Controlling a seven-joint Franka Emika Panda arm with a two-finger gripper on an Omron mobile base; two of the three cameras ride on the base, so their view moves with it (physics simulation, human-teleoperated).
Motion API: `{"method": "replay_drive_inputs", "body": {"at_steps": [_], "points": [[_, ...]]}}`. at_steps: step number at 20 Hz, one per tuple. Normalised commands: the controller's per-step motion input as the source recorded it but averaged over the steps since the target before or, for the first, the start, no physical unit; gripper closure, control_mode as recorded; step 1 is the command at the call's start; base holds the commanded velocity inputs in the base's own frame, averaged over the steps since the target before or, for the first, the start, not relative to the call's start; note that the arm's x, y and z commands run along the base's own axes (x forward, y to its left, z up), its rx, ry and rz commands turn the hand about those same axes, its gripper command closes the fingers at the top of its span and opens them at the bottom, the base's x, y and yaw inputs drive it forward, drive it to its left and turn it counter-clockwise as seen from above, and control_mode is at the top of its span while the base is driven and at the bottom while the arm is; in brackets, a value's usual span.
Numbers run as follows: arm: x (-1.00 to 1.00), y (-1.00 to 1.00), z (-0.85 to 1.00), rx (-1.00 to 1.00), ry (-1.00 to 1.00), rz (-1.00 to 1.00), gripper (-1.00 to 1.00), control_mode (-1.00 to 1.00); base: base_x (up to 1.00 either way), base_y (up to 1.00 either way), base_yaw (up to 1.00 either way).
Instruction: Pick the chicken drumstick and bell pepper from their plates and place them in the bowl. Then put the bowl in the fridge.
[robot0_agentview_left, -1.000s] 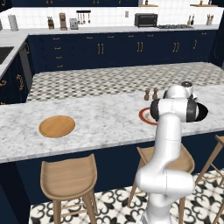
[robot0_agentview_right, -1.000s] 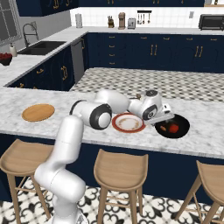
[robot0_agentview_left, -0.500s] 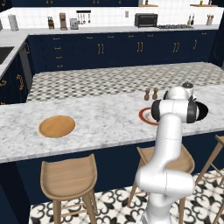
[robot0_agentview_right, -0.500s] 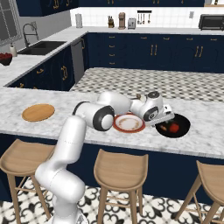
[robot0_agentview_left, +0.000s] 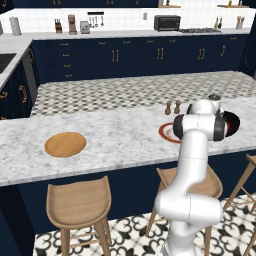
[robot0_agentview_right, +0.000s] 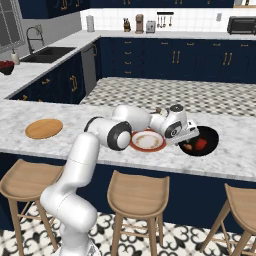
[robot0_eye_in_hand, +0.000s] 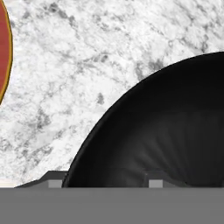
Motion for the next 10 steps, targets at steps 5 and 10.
{"method": "replay_drive_inputs", "body": {"at_steps": [5, 10], "points": [[-0.01, 0.11, -0.35, 0.08, 0.13, 0.00, 1.00, -1.00, 0.00, 0.00, 0.00], [0.08, 0.01, -0.03, 0.07, 0.02, 0.00, 1.00, -1.00, 0.00, 0.00, 0.00]]}}
